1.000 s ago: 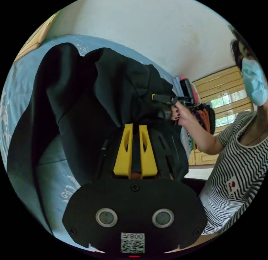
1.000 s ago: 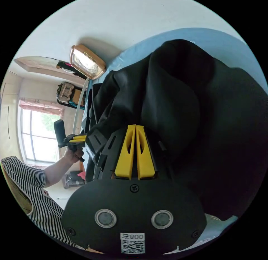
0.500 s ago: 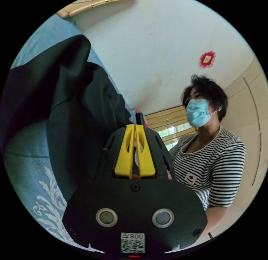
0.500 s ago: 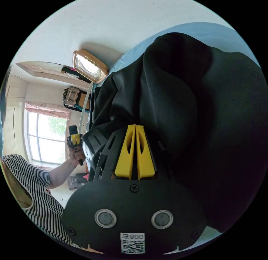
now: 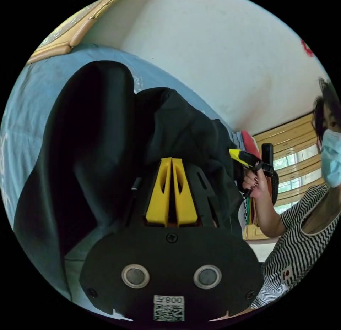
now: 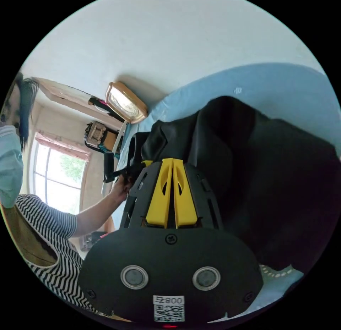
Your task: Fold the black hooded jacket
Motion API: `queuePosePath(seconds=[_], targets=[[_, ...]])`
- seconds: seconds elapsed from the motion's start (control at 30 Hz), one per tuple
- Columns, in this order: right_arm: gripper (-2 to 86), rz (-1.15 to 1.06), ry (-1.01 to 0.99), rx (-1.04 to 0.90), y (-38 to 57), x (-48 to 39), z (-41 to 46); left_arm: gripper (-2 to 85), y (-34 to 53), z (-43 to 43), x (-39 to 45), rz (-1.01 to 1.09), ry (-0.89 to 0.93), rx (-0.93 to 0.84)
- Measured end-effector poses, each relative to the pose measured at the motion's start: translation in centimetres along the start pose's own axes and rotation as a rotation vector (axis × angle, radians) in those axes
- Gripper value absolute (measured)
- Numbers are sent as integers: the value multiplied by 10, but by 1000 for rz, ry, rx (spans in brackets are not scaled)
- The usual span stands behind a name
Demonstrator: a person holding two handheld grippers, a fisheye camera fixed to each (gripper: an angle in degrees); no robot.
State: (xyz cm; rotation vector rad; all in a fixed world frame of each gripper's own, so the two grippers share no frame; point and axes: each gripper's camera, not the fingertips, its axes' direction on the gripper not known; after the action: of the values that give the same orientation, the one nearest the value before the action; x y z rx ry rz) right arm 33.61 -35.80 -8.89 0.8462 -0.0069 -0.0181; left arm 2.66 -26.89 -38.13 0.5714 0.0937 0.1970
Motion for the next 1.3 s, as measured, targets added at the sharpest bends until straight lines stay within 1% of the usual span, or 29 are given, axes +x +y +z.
queuePosePath(seconds=[0.03,0.07,0.1,0.13,0.17,0.23,0.27,0.3,0.4,0.57,0.63,0.7,0.73,0.8,0.83,0.93,0.97,1.03,1.1,1.17,1.2,1.23,1.27,1.3], targets=[[0,-1,33,-7,-5,2,3,1,1,0,6,25,31,13],[0,11,106,-27,-13,8,11,1,3,3,19,73,101,19],[0,22,138,-50,-19,15,21,1,7,9,32,122,176,12],[0,25,139,-63,-22,19,25,1,9,14,40,152,213,-3],[-1,36,159,-87,-27,27,35,1,14,29,52,195,247,-60],[-1,36,169,-91,-30,32,41,1,23,55,60,221,175,-160],[-1,39,164,-95,-33,34,40,1,28,74,58,217,91,-227],[-1,36,161,-101,-34,35,38,1,33,87,53,213,80,-249],[-1,28,143,-107,-34,36,28,1,38,99,49,175,125,-221],[-1,-37,71,23,-8,10,-32,1,43,111,66,211,72,-183],[0,-46,35,25,6,4,-42,1,44,122,70,220,41,-196],[0,-50,-24,-36,27,1,-37,2,46,138,70,214,35,-204],[0,-50,-17,-67,32,1,-33,2,47,142,70,211,37,-206],[0,-35,113,-203,51,12,-4,2,48,153,71,197,47,-198],[0,-40,139,-227,56,16,1,2,49,155,71,193,50,-200],[0,-5,78,-223,62,35,-2,2,44,159,77,194,63,-156],[0,-2,73,-206,61,36,-10,2,39,155,77,195,66,-103],[0,-29,83,-128,59,31,-30,2,28,149,74,185,16,-21],[0,-42,156,-36,52,34,-48,2,10,150,64,131,-143,49],[0,-10,243,-32,44,52,-46,2,-4,161,50,73,-248,42],[0,7,250,-84,39,68,-36,2,-10,175,40,44,-276,7],[0,16,236,-95,38,75,-33,2,-13,182,36,27,-270,-12],[0,36,179,-81,39,84,-35,2,-15,193,32,1,-229,-34],[0,22,167,-74,42,83,-42,2,-13,198,38,14,-214,-24]])
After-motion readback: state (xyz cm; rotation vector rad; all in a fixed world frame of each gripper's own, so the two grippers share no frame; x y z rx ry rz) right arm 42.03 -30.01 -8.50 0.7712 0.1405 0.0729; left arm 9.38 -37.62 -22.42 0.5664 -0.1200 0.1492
